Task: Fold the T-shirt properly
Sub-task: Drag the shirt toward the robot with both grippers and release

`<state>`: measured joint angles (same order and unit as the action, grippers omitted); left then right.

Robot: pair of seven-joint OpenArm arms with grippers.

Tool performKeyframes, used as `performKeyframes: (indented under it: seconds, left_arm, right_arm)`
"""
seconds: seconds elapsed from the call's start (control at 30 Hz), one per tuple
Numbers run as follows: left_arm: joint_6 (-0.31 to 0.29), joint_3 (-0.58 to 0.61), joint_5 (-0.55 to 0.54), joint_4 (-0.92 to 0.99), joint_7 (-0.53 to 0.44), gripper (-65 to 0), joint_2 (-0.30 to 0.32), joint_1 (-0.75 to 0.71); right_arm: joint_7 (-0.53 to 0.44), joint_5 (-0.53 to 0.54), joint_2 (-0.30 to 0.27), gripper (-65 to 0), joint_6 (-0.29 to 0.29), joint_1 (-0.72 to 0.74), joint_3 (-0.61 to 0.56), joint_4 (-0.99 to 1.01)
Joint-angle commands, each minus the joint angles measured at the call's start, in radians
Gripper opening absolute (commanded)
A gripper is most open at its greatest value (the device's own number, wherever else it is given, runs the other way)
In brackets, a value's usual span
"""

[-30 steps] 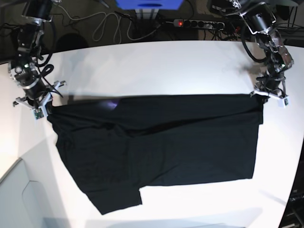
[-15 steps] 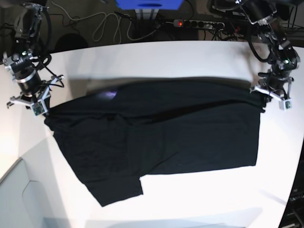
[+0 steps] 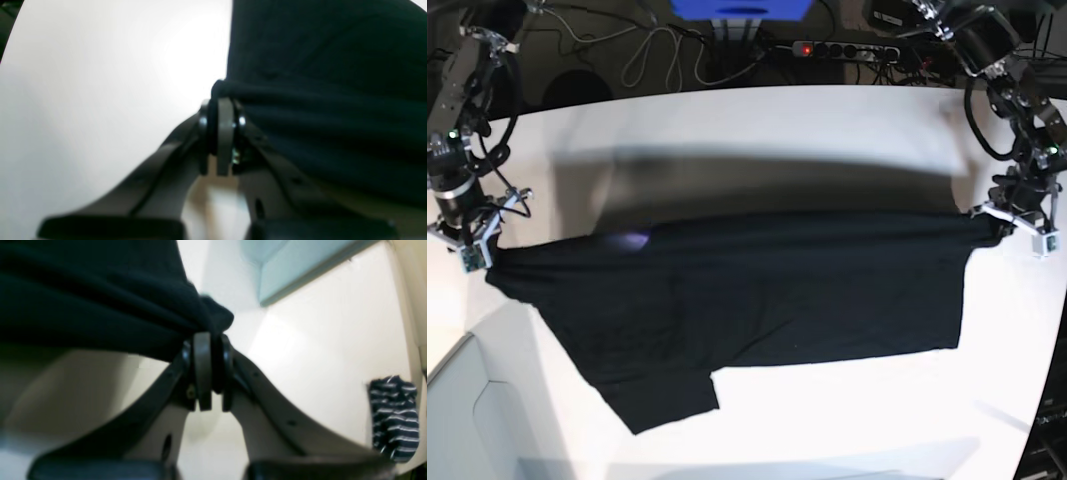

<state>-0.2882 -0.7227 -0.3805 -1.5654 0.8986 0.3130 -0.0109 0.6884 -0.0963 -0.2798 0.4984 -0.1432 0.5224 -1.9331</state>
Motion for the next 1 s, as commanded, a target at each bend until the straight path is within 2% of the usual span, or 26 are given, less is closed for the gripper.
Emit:
performKeyframes:
  seconds: [0.0,0.1,0.4,0.5,0.97]
  left_arm:
    - [0.014,-0.021,0.012,-0.02,-0.02,-65.0,0.025,-0.007]
    - [0.01,-0.05,0.01,-0.014,-0.026,-65.0,0.022,-0.054]
    - [0.01,-0.058,0.01,-0.013,-0.032,-65.0,-0.041,-0.18]
    - [0.008,-0.059,0.01,-0.019,-0.032,-65.0,-0.061,-0.206]
    - [0.005,-0.059,0.016,-0.011,-0.025,-65.0,-0.061,-0.252]
  right_arm:
    - [-0.019,-0.012,-0.017,-64.9,0.006,-0.014,0.015,-0.018]
    - [-0.048,-0.012,-0.017,-64.9,0.006,-0.08,0.015,-0.015]
    - [-0.135,-0.015,-0.016,-64.9,0.006,-0.258,0.017,-0.01]
    - [-0.135,-0.015,-0.016,-64.9,0.006,-0.296,0.017,-0.01]
    - [-0.126,-0.016,-0.016,-64.9,0.006,-0.384,0.018,-0.01]
